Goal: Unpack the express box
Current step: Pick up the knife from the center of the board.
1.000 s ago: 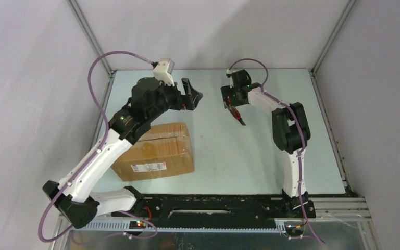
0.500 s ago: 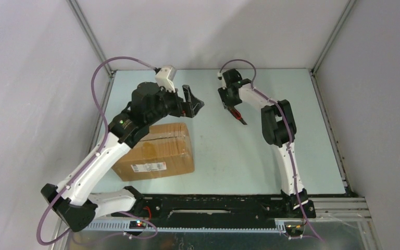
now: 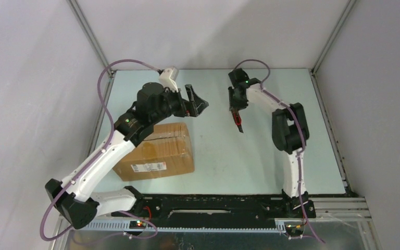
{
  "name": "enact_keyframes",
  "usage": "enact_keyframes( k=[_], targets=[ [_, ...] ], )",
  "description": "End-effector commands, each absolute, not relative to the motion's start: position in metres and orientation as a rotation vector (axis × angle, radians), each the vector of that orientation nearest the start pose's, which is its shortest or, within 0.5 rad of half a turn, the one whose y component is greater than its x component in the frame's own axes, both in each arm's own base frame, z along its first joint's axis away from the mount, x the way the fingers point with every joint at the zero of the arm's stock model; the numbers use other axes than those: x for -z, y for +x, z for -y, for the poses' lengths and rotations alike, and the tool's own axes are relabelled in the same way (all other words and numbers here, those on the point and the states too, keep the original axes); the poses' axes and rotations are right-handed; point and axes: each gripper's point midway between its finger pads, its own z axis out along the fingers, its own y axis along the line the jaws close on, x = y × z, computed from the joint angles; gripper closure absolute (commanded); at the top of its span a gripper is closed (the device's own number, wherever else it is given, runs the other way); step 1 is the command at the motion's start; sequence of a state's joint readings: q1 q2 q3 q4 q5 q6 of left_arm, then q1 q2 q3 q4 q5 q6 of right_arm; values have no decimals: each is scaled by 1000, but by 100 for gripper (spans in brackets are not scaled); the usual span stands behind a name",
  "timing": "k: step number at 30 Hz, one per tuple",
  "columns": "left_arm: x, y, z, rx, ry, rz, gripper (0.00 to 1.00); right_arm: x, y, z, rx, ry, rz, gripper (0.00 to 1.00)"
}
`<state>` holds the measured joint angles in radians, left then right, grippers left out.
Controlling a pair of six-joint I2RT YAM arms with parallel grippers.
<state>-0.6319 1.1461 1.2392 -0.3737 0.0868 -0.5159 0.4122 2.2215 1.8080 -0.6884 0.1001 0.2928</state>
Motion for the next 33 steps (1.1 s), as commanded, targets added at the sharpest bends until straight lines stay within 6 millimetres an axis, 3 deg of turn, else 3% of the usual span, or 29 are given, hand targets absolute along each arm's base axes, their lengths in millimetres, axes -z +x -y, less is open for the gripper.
enact_keyframes(
  k=[1, 7, 11, 18, 23, 25, 30, 33],
  targets=[
    [-316, 289, 268, 932, 153, -1978, 0, -160, 465, -207, -360, 138, -2437, 100],
    [-299, 296, 295, 1041, 171, -2020, 0, -223, 421, -221, -579, 236, -2320, 100],
    [-305, 286, 322, 1171, 333, -2030, 0, -258, 386, -240, -727, 246, -2244, 100],
    [-293, 271, 330, 1083, 491, -2047, 2, -307, 347, -255, -853, 280, -2128, 100],
    [-287, 268, 335, 1049, 507, -2017, 5, -320, 331, -266, -882, 267, -2104, 100],
    [-287, 268, 336, 1050, 499, -1997, 8, -321, 328, -262, -850, 276, -2098, 100],
    [-293, 270, 335, 1041, 492, -1932, 15, -328, 316, -266, -884, 240, -2103, 100],
    [-298, 266, 338, 1074, 504, -1904, 30, -332, 309, -266, -883, 237, -2094, 100]
  ],
)
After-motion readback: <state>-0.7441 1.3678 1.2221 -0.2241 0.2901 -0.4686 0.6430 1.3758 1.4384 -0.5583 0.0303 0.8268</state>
